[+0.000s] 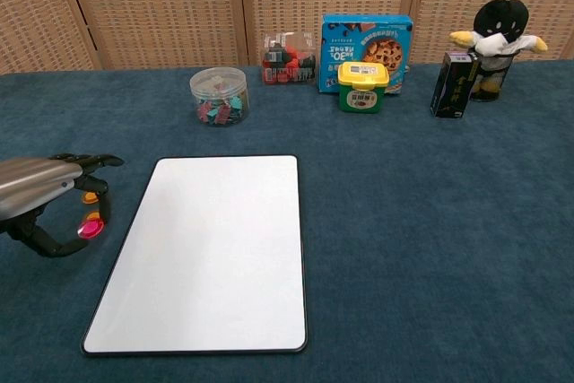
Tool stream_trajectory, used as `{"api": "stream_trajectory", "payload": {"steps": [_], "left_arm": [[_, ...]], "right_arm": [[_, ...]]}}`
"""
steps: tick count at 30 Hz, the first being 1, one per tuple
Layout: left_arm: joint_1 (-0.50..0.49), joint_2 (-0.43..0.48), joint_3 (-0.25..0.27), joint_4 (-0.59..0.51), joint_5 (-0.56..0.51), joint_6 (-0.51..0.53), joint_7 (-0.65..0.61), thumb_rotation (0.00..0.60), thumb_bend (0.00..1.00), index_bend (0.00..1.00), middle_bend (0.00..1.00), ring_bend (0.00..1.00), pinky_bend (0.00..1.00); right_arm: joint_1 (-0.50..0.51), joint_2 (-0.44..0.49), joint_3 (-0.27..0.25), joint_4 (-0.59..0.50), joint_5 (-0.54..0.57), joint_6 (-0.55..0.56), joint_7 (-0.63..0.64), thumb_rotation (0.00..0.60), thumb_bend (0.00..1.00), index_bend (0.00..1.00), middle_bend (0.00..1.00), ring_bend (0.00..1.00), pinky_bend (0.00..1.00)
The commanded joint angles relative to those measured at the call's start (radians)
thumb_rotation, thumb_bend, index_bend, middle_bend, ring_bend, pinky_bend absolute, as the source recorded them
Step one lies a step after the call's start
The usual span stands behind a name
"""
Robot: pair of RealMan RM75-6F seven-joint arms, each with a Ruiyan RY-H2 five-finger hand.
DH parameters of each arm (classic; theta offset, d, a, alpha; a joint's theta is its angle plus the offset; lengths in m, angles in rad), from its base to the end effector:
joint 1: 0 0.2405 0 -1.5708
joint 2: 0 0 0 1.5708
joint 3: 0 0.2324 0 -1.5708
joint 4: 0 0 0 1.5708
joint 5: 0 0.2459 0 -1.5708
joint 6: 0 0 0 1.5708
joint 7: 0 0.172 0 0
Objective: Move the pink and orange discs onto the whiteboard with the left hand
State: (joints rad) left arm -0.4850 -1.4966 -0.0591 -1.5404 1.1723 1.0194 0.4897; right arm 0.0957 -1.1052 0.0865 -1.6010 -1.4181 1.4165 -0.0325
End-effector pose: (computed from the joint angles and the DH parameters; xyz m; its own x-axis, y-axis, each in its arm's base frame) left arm -0.2135 0.2872 -0.0620 0.5580 0.3430 0.7556 0.8287 -0.2780 -0.4858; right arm -0.3192 -0.2225 0.1227 0.4337 -0.0296 0.9006 -0.8985 0.0612 0.4347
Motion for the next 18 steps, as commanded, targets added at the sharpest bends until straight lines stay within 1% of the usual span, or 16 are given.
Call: {"api": "stream_trajectory", "payload": {"steps": [1, 4, 7, 11, 13, 16, 18], "left_arm": [[-0.028, 0.006, -0.024, -0.017, -0.02, -0.016, 0.02, 0.6, 0.37, 0.61, 0.0, 0.0, 0.0], [-0.071, -0.006, -0.067, -0.007, -0.051, -0.029, 0.049, 0.6, 0.37, 0.61, 0.0, 0.0, 0.0], [-0.131, -0.028, -0.116, 0.027, -0.11, -0.072, 0.083, 0.6, 0.37, 0.61, 0.0, 0.0, 0.0], [-0.203, -0.066, -0.154, 0.095, -0.192, -0.124, 0.126, 0.6, 0.37, 0.61, 0.0, 0.0, 0.0], [-0.239, -0.092, -0.171, 0.143, -0.232, -0.15, 0.134, 0.6, 0.37, 0.61, 0.0, 0.0, 0.0], [-0.271, -0.124, -0.176, 0.197, -0.264, -0.173, 0.131, 0.6, 0.38, 0.6, 0.0, 0.0, 0.0], [-0.283, -0.137, -0.172, 0.218, -0.275, -0.188, 0.125, 0.6, 0.36, 0.52, 0.0, 0.0, 0.0]], "right_arm": [[0.0, 0.0, 0.0, 0.0, 0.001, 0.0, 0.0, 0.6, 0.0, 0.0, 0.0, 0.0, 0.0], [0.0, 0.0, 0.001, 0.0, 0.003, 0.0, -0.001, 0.6, 0.0, 0.0, 0.0, 0.0, 0.0], [-0.001, -0.001, 0.002, 0.001, 0.006, 0.001, -0.003, 0.6, 0.0, 0.0, 0.0, 0.0, 0.0], [0.0, -0.001, 0.006, 0.001, 0.019, -0.005, -0.006, 0.6, 0.0, 0.0, 0.0, 0.0, 0.0], [0.001, 0.0, 0.008, -0.001, 0.027, -0.009, -0.008, 0.6, 0.0, 0.0, 0.0, 0.0, 0.0], [0.0, 0.001, 0.009, -0.003, 0.035, -0.012, -0.007, 0.6, 0.0, 0.0, 0.0, 0.0, 0.0], [0.0, 0.003, 0.009, -0.003, 0.037, -0.013, -0.004, 0.6, 0.0, 0.0, 0.0, 0.0, 0.0]]}}
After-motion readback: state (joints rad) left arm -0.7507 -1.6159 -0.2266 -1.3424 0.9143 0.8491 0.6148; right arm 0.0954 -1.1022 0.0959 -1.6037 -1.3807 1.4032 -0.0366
